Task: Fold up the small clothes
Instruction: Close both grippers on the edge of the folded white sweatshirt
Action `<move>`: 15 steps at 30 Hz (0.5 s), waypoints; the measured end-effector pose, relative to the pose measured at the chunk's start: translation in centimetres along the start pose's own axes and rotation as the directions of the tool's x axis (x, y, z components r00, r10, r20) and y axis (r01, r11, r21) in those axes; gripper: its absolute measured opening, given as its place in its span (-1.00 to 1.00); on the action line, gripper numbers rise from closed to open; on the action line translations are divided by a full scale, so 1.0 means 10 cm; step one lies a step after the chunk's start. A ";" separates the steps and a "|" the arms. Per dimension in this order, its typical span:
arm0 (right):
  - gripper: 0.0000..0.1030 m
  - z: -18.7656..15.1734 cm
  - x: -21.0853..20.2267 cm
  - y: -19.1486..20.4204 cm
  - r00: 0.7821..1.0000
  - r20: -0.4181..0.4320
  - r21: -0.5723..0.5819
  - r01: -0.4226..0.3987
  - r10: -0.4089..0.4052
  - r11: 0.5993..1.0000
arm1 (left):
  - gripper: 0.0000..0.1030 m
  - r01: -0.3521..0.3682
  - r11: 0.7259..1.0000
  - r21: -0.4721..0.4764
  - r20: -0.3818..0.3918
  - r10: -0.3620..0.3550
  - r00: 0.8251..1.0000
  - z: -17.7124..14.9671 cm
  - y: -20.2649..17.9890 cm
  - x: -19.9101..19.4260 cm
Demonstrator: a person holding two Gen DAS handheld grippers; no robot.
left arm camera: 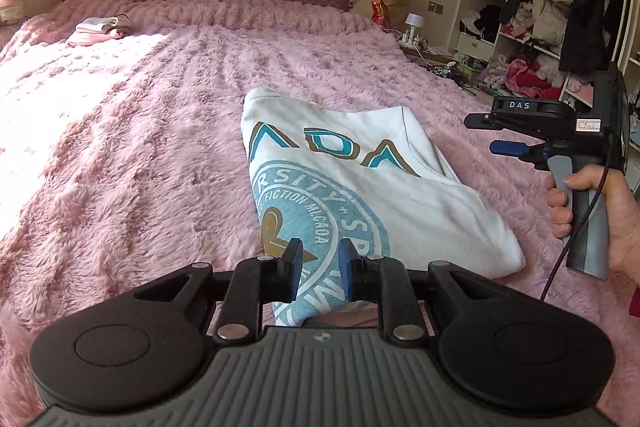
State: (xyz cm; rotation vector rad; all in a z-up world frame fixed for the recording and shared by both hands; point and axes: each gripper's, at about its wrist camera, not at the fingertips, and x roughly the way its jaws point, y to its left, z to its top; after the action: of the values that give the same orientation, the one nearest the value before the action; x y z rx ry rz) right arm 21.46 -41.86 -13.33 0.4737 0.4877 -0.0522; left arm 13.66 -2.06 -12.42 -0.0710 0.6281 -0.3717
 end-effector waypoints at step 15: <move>-0.96 0.32 1.17 0.17 0.984 -0.140 -0.076 -0.125 0.113 0.989 | -0.50 0.009 0.991 -0.133 -0.021 -0.012 1.000 -0.17 0.03 0.24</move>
State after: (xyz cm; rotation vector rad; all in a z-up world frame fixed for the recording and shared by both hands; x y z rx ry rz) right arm 33.43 -40.99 -15.52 0.4244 0.5917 0.1164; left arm 14.56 -2.52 -15.14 -0.1972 0.6742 -0.3406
